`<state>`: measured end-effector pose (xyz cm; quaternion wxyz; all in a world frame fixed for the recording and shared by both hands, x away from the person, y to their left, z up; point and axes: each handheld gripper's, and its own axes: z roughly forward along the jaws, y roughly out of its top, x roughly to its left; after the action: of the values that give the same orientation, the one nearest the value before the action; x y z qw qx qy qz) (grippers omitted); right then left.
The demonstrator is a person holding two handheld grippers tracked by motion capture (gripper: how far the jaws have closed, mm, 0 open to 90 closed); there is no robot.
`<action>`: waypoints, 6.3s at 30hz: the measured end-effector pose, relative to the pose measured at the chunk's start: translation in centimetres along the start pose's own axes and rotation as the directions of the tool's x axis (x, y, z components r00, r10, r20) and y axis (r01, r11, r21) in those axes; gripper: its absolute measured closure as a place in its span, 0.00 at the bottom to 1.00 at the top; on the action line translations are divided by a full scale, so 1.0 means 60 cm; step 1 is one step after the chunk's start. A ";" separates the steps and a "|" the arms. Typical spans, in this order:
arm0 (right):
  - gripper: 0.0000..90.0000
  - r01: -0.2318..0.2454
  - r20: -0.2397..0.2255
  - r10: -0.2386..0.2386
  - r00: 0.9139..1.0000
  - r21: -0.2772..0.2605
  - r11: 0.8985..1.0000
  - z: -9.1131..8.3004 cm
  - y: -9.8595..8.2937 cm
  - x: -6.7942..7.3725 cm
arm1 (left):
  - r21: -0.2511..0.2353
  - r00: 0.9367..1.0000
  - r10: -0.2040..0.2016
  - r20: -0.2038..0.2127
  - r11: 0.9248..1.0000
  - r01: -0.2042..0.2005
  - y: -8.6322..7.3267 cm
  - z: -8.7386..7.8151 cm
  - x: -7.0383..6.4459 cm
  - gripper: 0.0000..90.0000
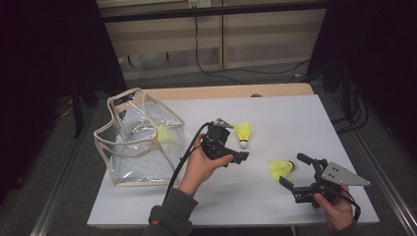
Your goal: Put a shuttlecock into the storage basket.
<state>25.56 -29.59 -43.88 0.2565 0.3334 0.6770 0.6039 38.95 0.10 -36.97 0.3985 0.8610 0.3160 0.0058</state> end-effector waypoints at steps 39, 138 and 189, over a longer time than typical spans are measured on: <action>0.01 0.002 0.002 -0.002 1.000 0.001 1.000 0.000 0.000 -0.001 | -0.012 1.000 0.029 0.005 1.000 -0.029 -0.011 0.046 -0.010 0.07; 0.01 -0.005 -0.001 0.005 1.000 0.010 1.000 0.000 -0.001 0.000 | 0.000 0.993 0.092 0.076 0.996 -0.092 -0.016 0.164 -0.038 0.09; 0.01 -0.020 0.016 0.021 1.000 -0.007 1.000 -0.012 -0.001 -0.010 | -0.048 0.960 0.222 0.169 0.975 -0.217 -0.009 0.236 -0.068 0.64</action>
<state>25.43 -30.53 -43.89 0.2569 0.3443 0.6694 0.6062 39.11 -11.50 -46.03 0.4338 0.8821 0.1826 -0.0204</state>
